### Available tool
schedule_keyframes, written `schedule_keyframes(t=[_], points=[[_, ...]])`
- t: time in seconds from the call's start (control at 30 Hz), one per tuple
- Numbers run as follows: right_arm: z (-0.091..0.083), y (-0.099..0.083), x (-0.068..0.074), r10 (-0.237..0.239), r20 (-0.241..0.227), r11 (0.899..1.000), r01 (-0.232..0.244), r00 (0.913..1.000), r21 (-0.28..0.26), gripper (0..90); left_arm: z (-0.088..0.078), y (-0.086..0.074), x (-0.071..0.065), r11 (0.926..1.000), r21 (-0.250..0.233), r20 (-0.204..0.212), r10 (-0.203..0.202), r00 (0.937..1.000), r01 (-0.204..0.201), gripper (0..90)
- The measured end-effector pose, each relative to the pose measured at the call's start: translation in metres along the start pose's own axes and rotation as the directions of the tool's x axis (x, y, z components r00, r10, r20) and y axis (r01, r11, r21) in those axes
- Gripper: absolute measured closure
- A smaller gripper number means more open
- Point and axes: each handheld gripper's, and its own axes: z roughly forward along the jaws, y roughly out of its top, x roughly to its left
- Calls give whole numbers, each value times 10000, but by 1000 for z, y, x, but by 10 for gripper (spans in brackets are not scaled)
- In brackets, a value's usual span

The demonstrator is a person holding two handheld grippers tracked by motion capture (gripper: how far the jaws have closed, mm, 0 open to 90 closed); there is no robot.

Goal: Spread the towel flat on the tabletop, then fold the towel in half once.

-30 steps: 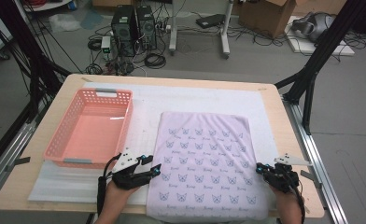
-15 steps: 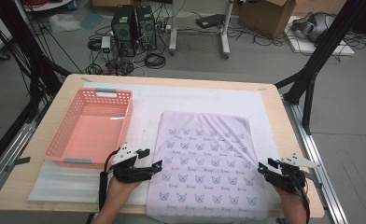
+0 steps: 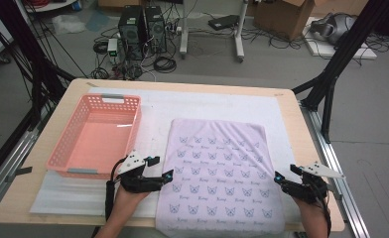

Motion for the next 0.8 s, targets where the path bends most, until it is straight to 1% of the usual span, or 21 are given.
schedule_keyframes(t=[0.17,0.33,0.43,0.6,0.67,0.8], points=[[0,-1,2,-30,-58,10000,30,10000,54,292,2,0,0,10000,39,55,-52,10000,52,252],[-2,-2,1,-43,-16,10000,44,10000,86,291,3,1,2,10000,19,-136,-53,9999,53,252],[-1,-3,0,-6,-6,10000,6,10000,82,290,3,1,3,10000,68,-161,-44,9999,45,252],[1,-2,2,-72,-66,9998,73,10000,159,291,3,3,5,9996,184,-120,-189,9997,191,252],[1,-2,2,-62,-80,9998,64,9999,165,291,3,3,5,9996,151,-145,-220,9997,223,253],[3,-2,2,-33,-94,9997,35,10000,239,291,4,4,5,9991,260,-142,-321,9994,325,253]])
